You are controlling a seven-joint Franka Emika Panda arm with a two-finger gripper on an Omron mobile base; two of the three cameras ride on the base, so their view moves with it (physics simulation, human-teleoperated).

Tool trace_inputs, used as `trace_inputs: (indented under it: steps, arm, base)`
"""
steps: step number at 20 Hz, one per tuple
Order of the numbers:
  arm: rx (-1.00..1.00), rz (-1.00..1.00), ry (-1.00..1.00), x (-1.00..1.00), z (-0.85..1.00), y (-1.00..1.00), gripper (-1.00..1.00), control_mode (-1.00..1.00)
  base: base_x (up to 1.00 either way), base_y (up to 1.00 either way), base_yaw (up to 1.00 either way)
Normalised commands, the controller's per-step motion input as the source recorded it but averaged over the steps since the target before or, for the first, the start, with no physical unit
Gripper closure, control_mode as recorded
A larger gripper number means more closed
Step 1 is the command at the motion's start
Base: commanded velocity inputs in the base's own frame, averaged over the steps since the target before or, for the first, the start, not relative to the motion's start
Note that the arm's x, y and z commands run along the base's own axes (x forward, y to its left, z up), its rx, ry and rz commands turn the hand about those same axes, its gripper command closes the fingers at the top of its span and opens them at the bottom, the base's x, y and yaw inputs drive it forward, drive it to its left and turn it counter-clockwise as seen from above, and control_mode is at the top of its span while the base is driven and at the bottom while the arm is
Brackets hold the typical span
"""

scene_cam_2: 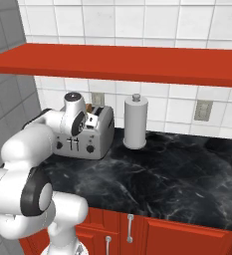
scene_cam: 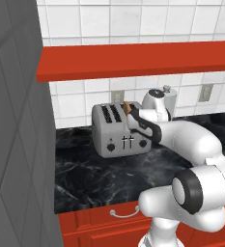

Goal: Start the toaster. Once the lever pops up, take the bread to the plate on the dining counter.

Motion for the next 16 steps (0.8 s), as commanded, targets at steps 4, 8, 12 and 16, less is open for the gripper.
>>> trace_inputs:
  steps: [4,8,12,16]
  arm:
    - [0.00,0.00,0.00,0.00,-0.11,0.00,-1.00,-1.00]
    - [0.00,0.00,0.00,0.00,-0.12,0.00,-1.00,-1.00]
    - [0.00,0.00,0.00,0.00,-0.08,0.00,-1.00,-1.00]
    - [0.00,0.00,0.00,0.00,-0.08,0.00,-1.00,-1.00]
  base:
    - [0.00,0.00,0.00]
    - [0.00,0.00,0.00]
    - [0.00,0.00,0.00]
    - [0.00,0.00,0.00]
